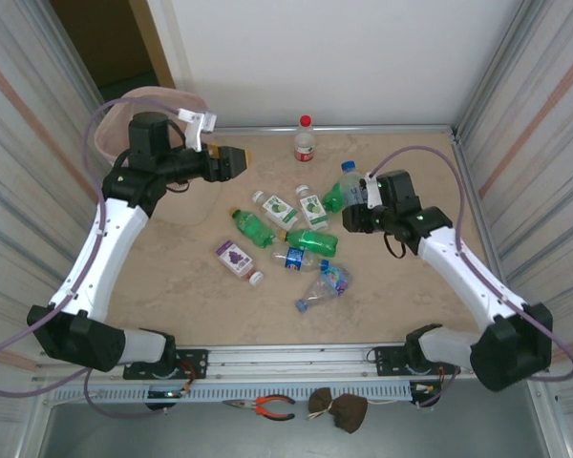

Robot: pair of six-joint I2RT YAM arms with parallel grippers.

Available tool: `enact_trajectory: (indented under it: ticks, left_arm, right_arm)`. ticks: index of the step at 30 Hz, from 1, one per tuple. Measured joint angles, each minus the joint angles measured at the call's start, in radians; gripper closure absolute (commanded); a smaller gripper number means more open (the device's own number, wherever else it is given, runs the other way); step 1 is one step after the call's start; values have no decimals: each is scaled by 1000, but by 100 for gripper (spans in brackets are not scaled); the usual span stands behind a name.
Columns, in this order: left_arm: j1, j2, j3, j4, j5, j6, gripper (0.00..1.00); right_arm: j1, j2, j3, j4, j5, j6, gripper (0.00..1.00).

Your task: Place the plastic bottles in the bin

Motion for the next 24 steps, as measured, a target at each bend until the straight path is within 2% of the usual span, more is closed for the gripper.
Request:
enact_trajectory:
  ticks: [6,13,24]
  left_arm:
    - [-55,0,-4,85,53,-7,17]
    - [-161,0,0,177,123,15,16]
    - [-351,21,121,269,209,110,11]
  right_arm:
    - [1,-132,0,97,-127,0,44]
    - [10,-253,4,214,-290,23,44]
    - [116,-344,73,367,-460,43,44]
